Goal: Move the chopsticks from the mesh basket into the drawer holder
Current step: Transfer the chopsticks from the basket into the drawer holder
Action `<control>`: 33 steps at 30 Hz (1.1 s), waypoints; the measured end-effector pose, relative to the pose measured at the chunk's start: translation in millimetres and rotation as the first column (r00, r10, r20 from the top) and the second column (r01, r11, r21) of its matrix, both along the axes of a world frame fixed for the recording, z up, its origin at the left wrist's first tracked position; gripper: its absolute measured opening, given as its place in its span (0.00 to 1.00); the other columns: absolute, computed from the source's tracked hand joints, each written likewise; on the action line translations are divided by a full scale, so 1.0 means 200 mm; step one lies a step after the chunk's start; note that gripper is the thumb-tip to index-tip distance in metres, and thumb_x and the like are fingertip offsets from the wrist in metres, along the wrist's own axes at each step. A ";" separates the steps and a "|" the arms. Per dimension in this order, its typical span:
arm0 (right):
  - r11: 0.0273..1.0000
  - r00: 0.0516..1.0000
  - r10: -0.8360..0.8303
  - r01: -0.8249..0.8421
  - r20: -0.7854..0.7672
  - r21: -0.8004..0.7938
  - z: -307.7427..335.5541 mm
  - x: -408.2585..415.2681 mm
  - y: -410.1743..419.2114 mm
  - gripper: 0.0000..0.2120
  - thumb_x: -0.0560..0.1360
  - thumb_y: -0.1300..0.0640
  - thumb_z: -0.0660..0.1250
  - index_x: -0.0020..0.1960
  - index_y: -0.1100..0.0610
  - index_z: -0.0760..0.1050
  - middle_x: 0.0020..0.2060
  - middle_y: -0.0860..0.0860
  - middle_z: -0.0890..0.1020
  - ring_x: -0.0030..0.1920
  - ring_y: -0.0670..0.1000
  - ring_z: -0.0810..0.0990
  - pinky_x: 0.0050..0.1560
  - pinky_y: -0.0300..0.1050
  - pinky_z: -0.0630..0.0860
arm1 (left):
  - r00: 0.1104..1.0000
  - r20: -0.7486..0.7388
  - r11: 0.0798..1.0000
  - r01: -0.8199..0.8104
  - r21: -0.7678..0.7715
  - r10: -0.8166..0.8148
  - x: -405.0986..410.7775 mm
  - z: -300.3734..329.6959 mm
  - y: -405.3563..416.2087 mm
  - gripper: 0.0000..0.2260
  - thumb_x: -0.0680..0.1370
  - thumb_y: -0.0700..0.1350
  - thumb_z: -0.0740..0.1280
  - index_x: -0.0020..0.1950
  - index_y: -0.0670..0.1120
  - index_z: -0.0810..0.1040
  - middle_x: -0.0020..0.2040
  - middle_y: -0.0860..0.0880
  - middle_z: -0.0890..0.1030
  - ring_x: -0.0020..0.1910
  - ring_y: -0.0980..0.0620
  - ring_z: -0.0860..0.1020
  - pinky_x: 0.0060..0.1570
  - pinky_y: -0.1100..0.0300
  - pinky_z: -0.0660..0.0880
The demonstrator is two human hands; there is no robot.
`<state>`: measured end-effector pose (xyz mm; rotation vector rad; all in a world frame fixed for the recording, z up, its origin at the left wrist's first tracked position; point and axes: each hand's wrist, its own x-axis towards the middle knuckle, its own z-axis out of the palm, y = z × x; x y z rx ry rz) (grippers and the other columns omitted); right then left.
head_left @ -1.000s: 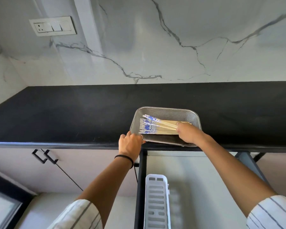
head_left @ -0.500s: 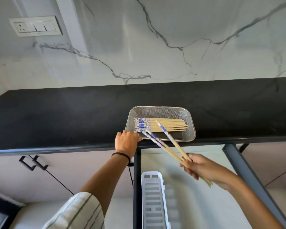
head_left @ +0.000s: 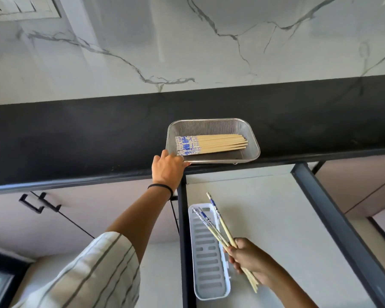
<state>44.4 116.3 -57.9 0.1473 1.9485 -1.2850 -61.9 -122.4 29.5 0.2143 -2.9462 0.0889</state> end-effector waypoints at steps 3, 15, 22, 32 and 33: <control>0.992 0.986 -0.128 0.128 0.103 0.007 -0.13 0.09 -0.10 0.08 0.79 0.65 0.53 0.45 0.59 0.69 0.30 0.53 0.72 0.26 0.48 0.69 0.24 0.39 0.67 | 1.000 -0.006 1.000 0.011 0.013 -0.011 0.03 -0.01 0.01 0.18 0.81 0.56 0.57 0.56 0.46 0.80 0.53 0.48 0.80 0.58 0.47 0.71 0.52 0.53 0.67; 0.961 0.942 -0.271 0.251 0.199 0.118 -0.40 0.07 -0.33 0.11 0.76 0.67 0.49 0.43 0.57 0.68 0.32 0.54 0.75 0.29 0.49 0.74 0.29 0.41 0.74 | 0.999 -0.016 0.999 0.049 -0.008 -0.049 0.04 -0.03 0.01 0.19 0.81 0.57 0.56 0.57 0.47 0.80 0.53 0.48 0.80 0.57 0.47 0.71 0.52 0.53 0.67; 0.968 0.958 -0.235 0.215 0.165 0.129 -0.46 0.01 -0.36 0.11 0.75 0.69 0.51 0.44 0.58 0.69 0.34 0.55 0.74 0.30 0.51 0.73 0.27 0.40 0.71 | 0.999 -0.004 0.998 0.054 -0.011 -0.054 0.04 -0.03 0.00 0.19 0.81 0.57 0.56 0.57 0.47 0.80 0.54 0.48 0.80 0.58 0.47 0.70 0.52 0.52 0.67; 0.972 0.985 -0.162 0.150 0.054 0.179 -0.54 0.03 -0.35 0.13 0.72 0.72 0.54 0.45 0.59 0.74 0.37 0.53 0.74 0.43 0.52 0.74 0.44 0.39 0.68 | 0.997 0.002 0.996 0.081 -0.029 -0.081 0.02 -0.04 -0.03 0.20 0.81 0.58 0.55 0.57 0.47 0.80 0.54 0.48 0.80 0.59 0.46 0.70 0.52 0.52 0.66; 0.972 0.985 -0.165 0.155 0.046 0.176 -0.54 0.03 -0.35 0.13 0.71 0.72 0.54 0.42 0.60 0.74 0.36 0.54 0.74 0.40 0.52 0.74 0.40 0.39 0.68 | 0.996 0.004 0.996 0.085 -0.033 -0.085 0.02 -0.04 -0.03 0.20 0.81 0.58 0.55 0.57 0.46 0.80 0.54 0.48 0.80 0.59 0.46 0.70 0.52 0.51 0.66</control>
